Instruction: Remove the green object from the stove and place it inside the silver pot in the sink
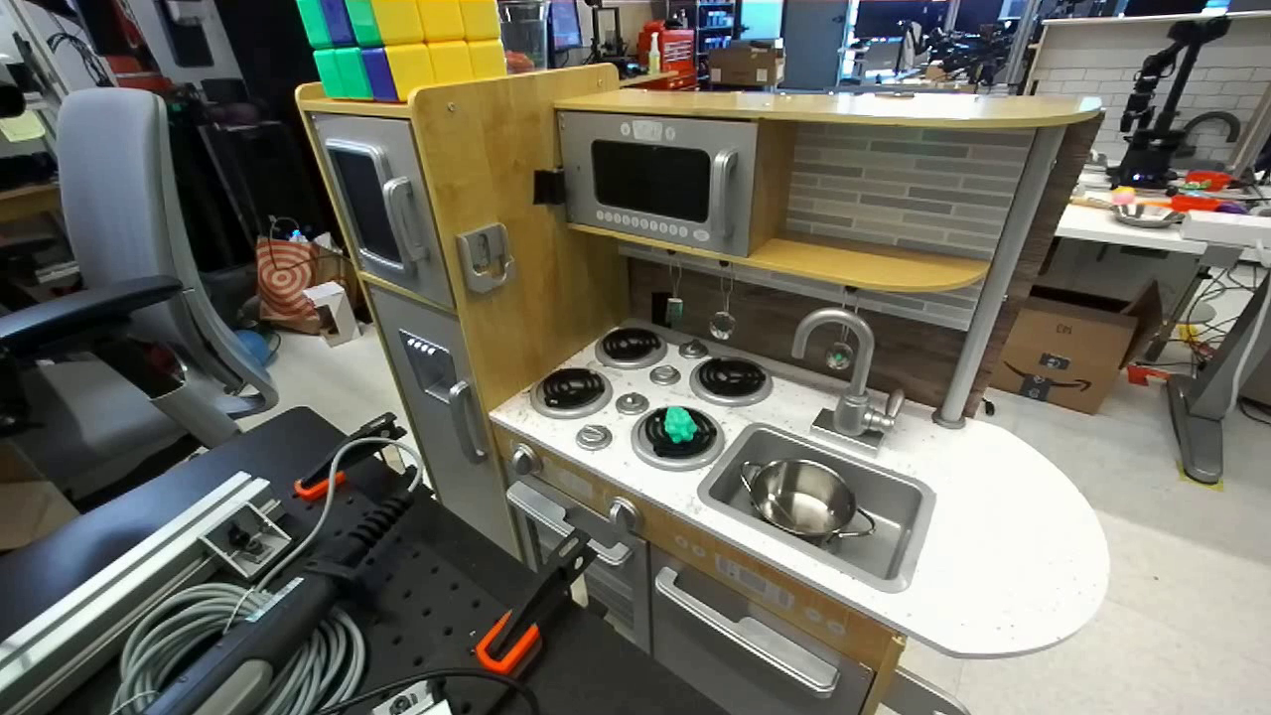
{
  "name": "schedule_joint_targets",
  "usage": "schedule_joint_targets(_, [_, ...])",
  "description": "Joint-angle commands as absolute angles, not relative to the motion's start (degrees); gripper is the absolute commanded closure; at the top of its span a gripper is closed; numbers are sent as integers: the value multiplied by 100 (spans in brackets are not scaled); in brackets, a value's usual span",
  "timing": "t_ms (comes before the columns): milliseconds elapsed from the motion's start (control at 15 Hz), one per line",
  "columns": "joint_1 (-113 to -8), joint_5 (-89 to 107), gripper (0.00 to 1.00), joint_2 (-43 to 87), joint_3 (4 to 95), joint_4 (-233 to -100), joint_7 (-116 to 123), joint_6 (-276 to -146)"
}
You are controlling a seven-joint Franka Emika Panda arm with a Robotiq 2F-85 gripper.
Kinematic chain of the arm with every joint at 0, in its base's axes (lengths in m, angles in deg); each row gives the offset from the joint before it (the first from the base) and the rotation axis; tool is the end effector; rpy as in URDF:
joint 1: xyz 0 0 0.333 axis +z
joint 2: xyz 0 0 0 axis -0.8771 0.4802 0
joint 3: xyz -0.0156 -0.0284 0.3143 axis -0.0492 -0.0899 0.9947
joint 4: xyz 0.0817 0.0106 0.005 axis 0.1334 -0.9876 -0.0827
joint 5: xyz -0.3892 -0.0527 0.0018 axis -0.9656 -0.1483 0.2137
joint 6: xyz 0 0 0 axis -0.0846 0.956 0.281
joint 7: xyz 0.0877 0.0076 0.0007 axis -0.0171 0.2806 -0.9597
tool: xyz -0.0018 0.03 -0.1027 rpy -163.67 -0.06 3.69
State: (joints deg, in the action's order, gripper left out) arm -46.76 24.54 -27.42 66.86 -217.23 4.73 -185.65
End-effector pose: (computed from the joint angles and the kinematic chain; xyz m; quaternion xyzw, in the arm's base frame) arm 0.3224 0.1919 0.4757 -0.9903 -0.1319 0.0219 0.0373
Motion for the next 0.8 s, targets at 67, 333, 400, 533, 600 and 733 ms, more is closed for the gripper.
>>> schedule_joint_targets(67, [-4763,2416,0,-2769,6650,-21739,501,-18671])
schedule_joint_targets(333, [-5302,1926,0,-3016,6474,-21912,834,-19539])
schedule_joint_targets(400, [-5460,1892,0,-3040,6303,-21879,860,-19544])
schedule_joint_targets(533, [-5801,1814,0,-3060,6011,-21792,913,-19547])
schedule_joint_targets(600, [-5997,1772,0,-3071,5799,-21707,878,-19473])
schedule_joint_targets(733, [-6359,1723,0,-3055,5447,-21508,884,-19375])
